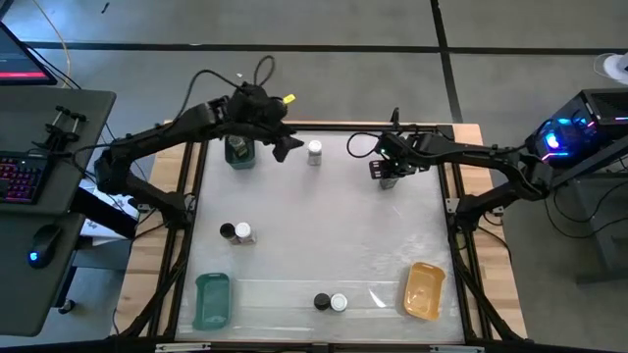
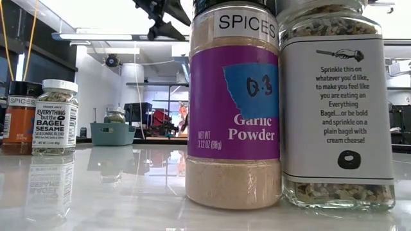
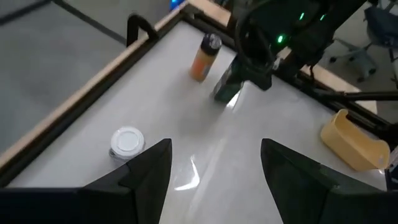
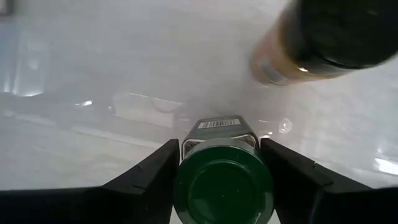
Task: Sort spices by type
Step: Put the green seasoning bottle into the blue bin
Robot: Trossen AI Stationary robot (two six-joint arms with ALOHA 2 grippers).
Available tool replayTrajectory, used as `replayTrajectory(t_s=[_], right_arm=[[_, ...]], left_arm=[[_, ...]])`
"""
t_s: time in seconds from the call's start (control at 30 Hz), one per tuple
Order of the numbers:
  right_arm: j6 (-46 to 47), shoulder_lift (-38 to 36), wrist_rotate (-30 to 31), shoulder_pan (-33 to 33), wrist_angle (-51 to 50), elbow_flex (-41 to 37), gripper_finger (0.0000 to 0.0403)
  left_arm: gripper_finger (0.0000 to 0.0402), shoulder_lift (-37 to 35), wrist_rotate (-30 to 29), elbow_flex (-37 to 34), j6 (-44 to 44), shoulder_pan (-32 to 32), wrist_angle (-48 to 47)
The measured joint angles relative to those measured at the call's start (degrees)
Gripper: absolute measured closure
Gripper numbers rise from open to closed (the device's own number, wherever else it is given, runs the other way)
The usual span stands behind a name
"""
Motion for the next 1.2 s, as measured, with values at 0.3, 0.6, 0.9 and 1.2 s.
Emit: replayTrajectory(t_s=[0.3, 0.6, 0.9, 1.2], right_arm=[[-0.47, -0.07, -2.06, 3.17, 6.21, 0.07, 0.0203], [-0.62, -0.15, -9.4, 6.13, 27.65, 0.15, 0.0203], [-0.75, -0.2, -16.42, 9.06, 55.17, 0.22, 0.0203], [-2.65, 0.09, -19.13, 10.74, 59.02, 4.96, 0.0203]], left_arm=[[0.0168, -8.33, -0.44, 0.0, 5.74, -0.04, -7.36], [0.0168, -13.21, -1.62, 0.0, 6.59, -0.2, -14.68], [0.0168, -19.11, 0.11, -13.89, 3.52, -3.54, 0.2], [0.0168, -23.18, 0.19, -30.97, -8.83, -5.78, 23.82]])
